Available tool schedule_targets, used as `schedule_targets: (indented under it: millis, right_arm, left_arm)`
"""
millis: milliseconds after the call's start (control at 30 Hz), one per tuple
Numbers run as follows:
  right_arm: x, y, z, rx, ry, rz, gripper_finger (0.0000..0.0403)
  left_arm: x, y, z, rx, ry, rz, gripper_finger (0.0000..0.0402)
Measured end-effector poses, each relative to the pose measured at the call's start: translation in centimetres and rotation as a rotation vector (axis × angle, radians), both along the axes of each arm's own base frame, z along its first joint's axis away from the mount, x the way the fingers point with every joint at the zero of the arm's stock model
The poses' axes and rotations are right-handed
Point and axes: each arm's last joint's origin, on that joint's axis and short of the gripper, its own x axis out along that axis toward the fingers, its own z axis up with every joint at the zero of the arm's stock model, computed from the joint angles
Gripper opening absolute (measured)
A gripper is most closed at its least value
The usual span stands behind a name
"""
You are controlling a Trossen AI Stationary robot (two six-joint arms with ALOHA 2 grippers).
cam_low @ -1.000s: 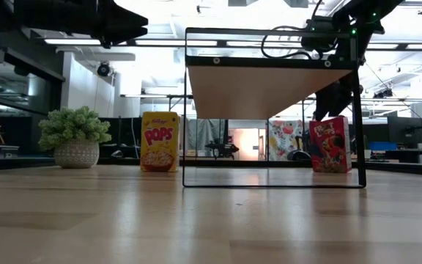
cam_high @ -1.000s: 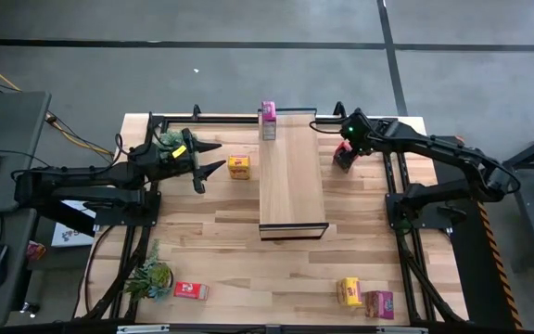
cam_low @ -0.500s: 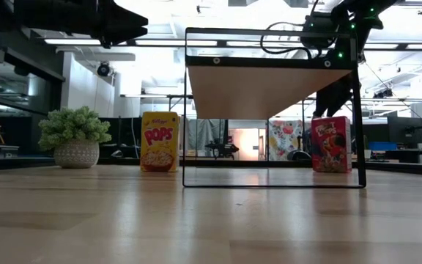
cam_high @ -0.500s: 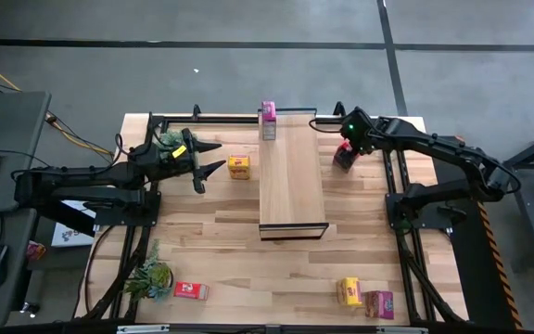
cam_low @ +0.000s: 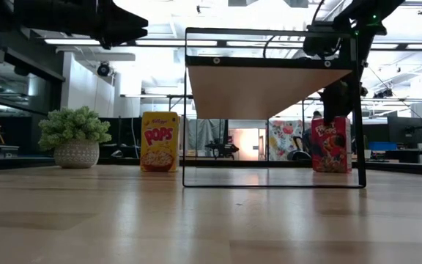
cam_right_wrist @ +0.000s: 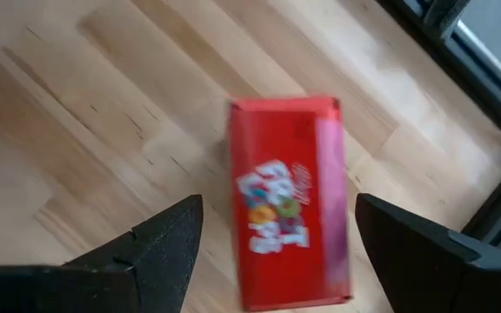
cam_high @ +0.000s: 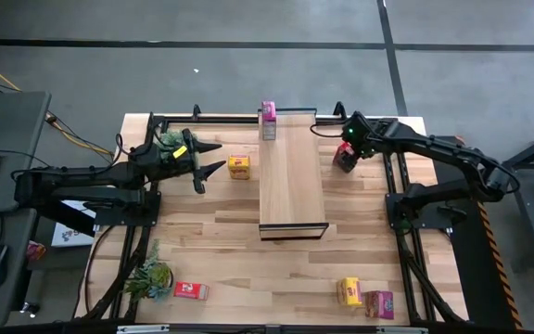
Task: Stack cereal on shelf
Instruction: Put the top red cereal box on the shelf
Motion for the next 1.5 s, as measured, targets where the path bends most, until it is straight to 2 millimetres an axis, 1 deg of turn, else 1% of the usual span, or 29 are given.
schedule_targets:
  millis: [167, 333, 433, 700, 867, 1200, 1433, 1500]
  right_arm:
    - [-0.3, 0.2, -1.3, 0.011, 0.015, -0.001, 0.0296]
    - [-0.1, 0.1, -1.9, -0.008, -0.012, -0.001, 0.0295]
    - [-0.2, 0.1, -2.0, -0.008, -0.011, -0.001, 0.0290]
    - [-0.1, 0.1, -2.0, -0.010, -0.013, -0.001, 0.0239]
    - [-0.2, 0.1, -1.9, -0.008, -0.010, -0.001, 0.0216]
    - [0.1, 0.0, -0.3, -0.009, -0.011, -0.001, 0.0170]
    - [-0.1, 0.1, -0.3, 0.011, -0.002, 0.004, 0.0130]
    - [-0.4, 0.3, 0.1, 0.017, 0.006, 0.007, 0.0125]
  left_arm:
    - [0.0, 0.0, 0.0, 0.001, 0.000, 0.000, 0.0223]
    - [0.0, 0.0, 0.0, 0.008, 0.003, 0.000, 0.0223]
    - [0.0, 0.0, 0.0, 0.009, 0.003, 0.000, 0.0223]
    - [0.0, 0.0, 0.0, 0.022, 0.007, 0.001, 0.0223]
    - [0.0, 0.0, 0.0, 0.025, 0.008, 0.001, 0.0223]
    - [0.0, 0.0, 0.0, 0.025, 0.008, 0.001, 0.0223]
    - [0.0, 0.0, 0.0, 0.025, 0.008, 0.001, 0.0223]
    - [0.0, 0.0, 0.0, 0.026, 0.008, 0.001, 0.0223]
